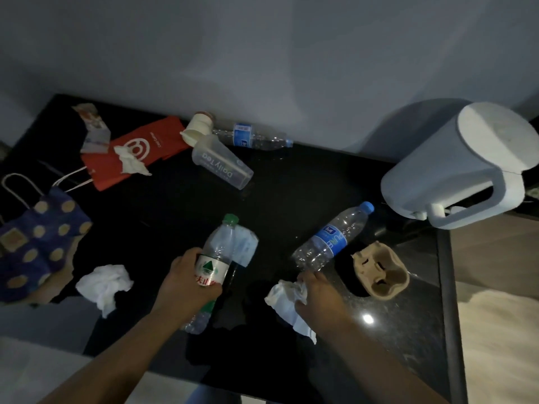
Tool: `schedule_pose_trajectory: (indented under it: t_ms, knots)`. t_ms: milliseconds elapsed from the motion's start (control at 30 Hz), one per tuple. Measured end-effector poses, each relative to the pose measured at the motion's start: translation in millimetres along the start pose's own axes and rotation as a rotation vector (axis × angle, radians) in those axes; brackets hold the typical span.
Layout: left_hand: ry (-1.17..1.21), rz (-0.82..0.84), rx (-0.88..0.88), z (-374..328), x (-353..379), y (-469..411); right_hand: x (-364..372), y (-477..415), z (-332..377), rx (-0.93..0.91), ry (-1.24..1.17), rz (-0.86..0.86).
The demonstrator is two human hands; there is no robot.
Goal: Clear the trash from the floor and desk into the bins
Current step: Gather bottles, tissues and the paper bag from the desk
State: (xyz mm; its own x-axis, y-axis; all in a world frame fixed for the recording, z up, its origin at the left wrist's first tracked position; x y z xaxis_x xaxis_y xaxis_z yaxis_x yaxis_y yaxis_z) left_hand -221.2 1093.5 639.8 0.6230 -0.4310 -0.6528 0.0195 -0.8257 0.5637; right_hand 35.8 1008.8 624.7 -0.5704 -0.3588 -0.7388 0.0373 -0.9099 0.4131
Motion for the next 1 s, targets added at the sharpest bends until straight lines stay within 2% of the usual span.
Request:
schedule_pose_trajectory:
  t_ms: [233, 467, 600, 800, 1000]
  knots:
    - [0.064, -0.096, -0.088, 44.7, -35.1, 0.2, 12.1, -53.9, 65.8, -0.129, 0.03, 0.018]
    - [0.099, -0.141, -0.109, 71.3, -55.4, -1.7, 27.6, -108.4, 106.6, -0.113, 0.077, 0.008]
    - [0.094, -0.094, -0.1, 80.1, -62.5, -2.5, 38.8, -125.9, 111.9, -0.068, 0.12, 0.07]
    - [0.115, -0.069, -0.086, 78.8, -65.8, -2.0, 52.5, -113.9, 103.8, -0.092, 0.296, 0.0]
    - [0.067, -0.076, -0.054, 62.0, -60.8, -1.4, 63.3, -79.7, 87.7, -0.034, 0.181, -0.103]
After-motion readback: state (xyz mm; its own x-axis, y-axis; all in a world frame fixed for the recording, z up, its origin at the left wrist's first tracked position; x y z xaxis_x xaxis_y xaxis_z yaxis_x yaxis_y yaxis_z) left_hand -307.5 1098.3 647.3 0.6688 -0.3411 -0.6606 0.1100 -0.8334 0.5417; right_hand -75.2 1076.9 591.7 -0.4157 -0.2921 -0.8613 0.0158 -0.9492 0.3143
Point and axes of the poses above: each hand's wrist, its own y-axis away from the middle knuckle, its own x-axis out of the palm, z = x × y, the point moved 3 cm from there along -y, towards the middle knuckle, and after that the axes turned 11 degrees about -x, right-handed, at the moved point
